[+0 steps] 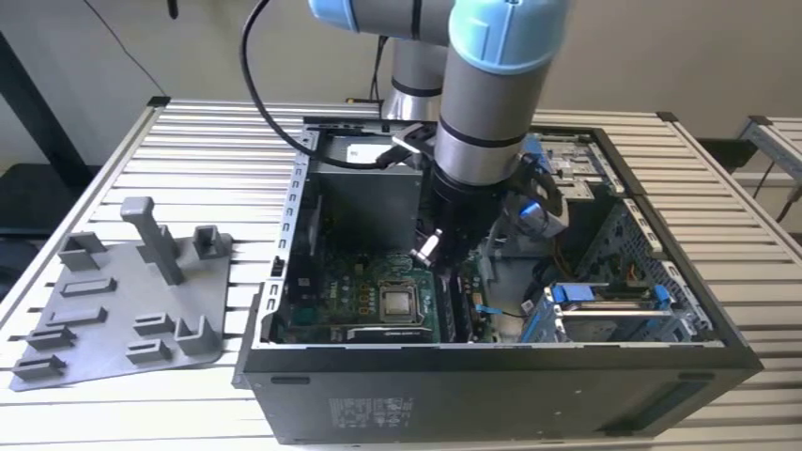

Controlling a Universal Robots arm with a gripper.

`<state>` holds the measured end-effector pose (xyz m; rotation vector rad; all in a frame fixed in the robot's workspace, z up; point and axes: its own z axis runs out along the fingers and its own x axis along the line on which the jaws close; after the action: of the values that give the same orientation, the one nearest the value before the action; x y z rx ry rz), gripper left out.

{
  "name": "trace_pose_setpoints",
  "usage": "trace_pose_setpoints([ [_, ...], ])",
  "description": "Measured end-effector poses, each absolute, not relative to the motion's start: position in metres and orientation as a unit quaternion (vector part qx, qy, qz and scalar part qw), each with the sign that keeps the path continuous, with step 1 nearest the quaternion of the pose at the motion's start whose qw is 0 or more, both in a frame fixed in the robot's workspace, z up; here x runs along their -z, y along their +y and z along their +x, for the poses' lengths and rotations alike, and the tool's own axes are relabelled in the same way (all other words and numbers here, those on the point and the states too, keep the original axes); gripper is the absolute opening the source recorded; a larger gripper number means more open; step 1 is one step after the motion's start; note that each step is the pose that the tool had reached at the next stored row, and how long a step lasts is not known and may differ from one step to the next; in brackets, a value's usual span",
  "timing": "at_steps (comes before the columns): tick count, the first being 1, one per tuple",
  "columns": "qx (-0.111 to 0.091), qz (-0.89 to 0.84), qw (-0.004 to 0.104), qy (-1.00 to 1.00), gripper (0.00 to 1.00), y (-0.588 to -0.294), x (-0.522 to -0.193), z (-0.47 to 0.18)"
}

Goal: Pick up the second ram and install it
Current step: 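Press down the second ram until it locks into place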

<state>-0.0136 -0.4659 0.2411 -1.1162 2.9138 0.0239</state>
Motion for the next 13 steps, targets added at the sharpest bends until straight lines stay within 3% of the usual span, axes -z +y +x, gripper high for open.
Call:
trace_pose_setpoints([
  [6,-0.005,-0.393,0.02,0.919,0.11,-0.4659,-0.24,-0.0135],
  [13,-0.005,-0.447,0.02,0.894,0.11,-0.4659,-0.2389,-0.0137],
])
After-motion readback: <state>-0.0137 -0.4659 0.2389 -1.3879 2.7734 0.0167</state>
